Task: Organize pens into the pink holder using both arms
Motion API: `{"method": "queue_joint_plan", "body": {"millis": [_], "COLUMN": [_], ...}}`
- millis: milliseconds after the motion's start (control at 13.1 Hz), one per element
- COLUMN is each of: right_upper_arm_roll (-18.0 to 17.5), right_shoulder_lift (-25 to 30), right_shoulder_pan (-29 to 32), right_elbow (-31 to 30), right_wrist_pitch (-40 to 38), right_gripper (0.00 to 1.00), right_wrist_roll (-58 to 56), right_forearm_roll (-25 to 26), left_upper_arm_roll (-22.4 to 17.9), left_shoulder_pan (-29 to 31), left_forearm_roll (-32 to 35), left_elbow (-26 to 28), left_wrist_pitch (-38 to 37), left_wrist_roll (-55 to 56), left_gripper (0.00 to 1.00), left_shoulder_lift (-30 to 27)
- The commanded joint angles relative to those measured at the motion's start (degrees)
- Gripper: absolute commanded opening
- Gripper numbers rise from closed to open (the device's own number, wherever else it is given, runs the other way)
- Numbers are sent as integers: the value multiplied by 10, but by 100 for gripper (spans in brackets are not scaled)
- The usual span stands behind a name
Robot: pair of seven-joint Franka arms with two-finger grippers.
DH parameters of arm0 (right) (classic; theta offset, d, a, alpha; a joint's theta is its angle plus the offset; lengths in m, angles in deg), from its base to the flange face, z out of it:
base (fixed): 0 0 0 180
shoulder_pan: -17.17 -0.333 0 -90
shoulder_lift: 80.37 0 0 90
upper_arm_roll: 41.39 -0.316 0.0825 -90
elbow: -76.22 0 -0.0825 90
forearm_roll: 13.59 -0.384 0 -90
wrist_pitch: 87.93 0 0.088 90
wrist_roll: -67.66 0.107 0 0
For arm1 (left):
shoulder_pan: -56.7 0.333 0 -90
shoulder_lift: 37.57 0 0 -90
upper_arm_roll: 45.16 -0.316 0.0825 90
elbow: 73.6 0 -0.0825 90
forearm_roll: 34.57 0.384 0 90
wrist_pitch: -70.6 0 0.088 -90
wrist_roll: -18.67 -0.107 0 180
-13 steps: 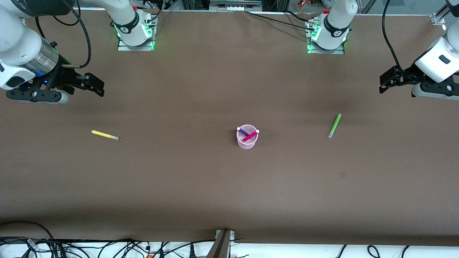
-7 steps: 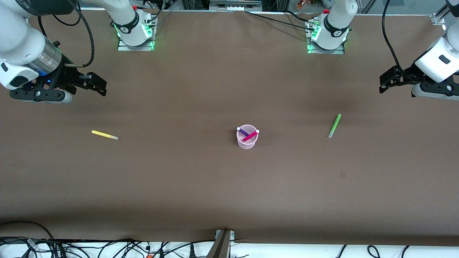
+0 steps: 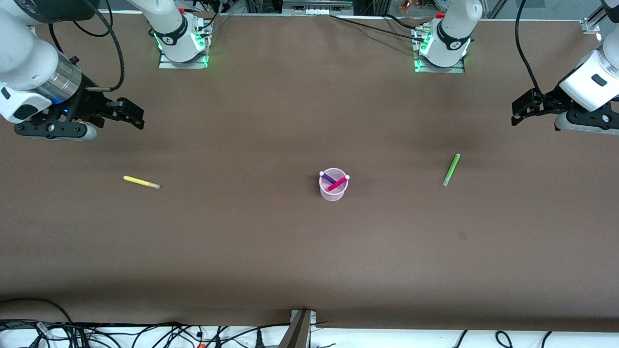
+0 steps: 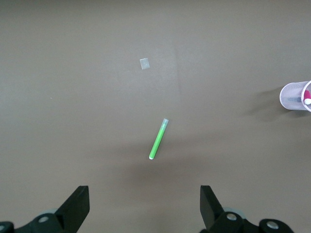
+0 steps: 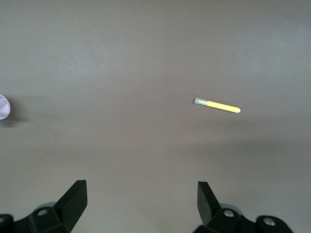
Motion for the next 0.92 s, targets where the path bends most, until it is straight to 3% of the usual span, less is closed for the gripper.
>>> {"method": "queue_joint_plan", "body": {"millis": [0,842], "right_upper_arm_roll": [-71,-45], "right_shoulder_lift": [11,5], "right_shoulder_pan": [66,66], "right_elbow": [-5,-5], "right_wrist_pitch": [-6,25], "right_gripper": [100,100], "right_wrist_roll": [-2,-3], "right_forearm_roll": [10,20], "left_upper_arm_roll": [1,1], "left_shoulder_pan": [0,0], "left_forearm_roll": [-7,-7], "left_elbow": [-6,-6], "left_wrist_pitch": [-10,-11], "left_wrist_roll": [6,6], "left_gripper": [100,100], "left_shoulder_lift": [-3,-3]}}
